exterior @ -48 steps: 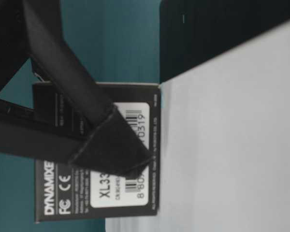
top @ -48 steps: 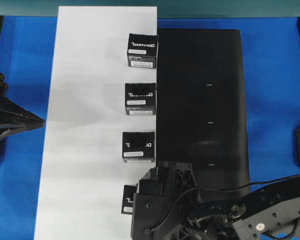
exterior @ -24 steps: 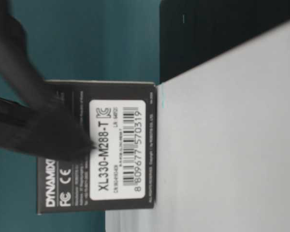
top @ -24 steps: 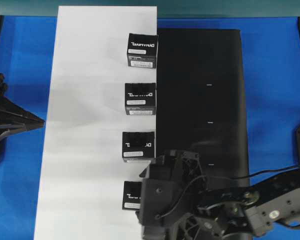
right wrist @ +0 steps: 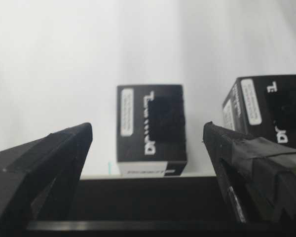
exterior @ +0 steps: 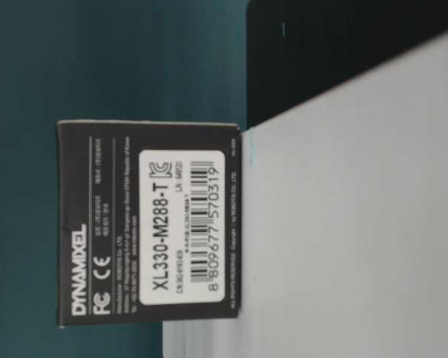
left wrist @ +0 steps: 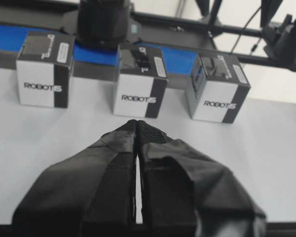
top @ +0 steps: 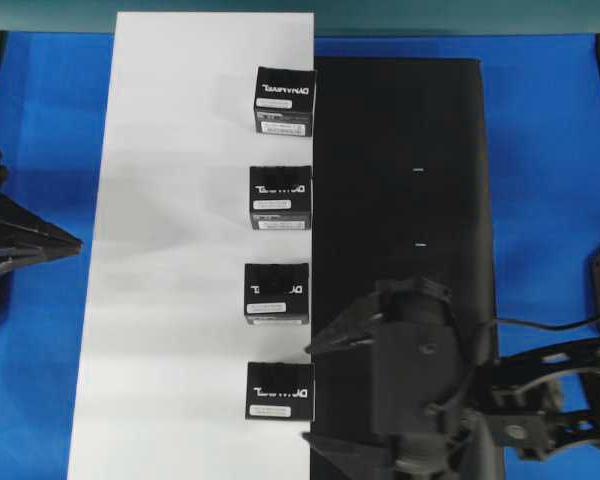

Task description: Place the box from the black base onto the white base.

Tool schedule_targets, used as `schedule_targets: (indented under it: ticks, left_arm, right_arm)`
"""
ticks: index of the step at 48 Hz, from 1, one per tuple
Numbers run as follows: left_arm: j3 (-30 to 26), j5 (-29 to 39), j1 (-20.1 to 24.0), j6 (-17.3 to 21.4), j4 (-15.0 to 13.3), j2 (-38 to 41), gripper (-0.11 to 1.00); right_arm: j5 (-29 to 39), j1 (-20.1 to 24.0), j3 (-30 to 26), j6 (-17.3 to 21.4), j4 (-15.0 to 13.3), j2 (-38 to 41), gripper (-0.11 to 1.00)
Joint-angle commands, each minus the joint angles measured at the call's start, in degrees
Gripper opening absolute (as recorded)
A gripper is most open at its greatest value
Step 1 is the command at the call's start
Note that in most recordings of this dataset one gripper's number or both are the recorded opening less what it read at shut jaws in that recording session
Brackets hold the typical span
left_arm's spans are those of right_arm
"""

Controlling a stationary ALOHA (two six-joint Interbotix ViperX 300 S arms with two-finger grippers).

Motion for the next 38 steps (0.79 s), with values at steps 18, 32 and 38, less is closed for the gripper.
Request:
schedule_targets:
  ticks: [18, 32, 38]
  left_arm:
    - [-0.7, -0.18, -0.09, -0.09, 0.18, 0.26, 0.01]
    - [-0.62, -0.18, -0.09, -1.05, 0.26, 0.26, 0.01]
    - [-0.44, -0.18, -0.09, -2.29, 0.18, 0.26, 0.01]
  right_arm:
    - [-8.88, -0.18, 9.05, -0.09, -0.26, -8.17, 0.99]
    - [-10.28, -0.18, 13.97, 0.0, -0.7, -13.54, 0.99]
    - [-11.51, -0.26, 15.38, 0.0, -0.7, -14.94, 0.99]
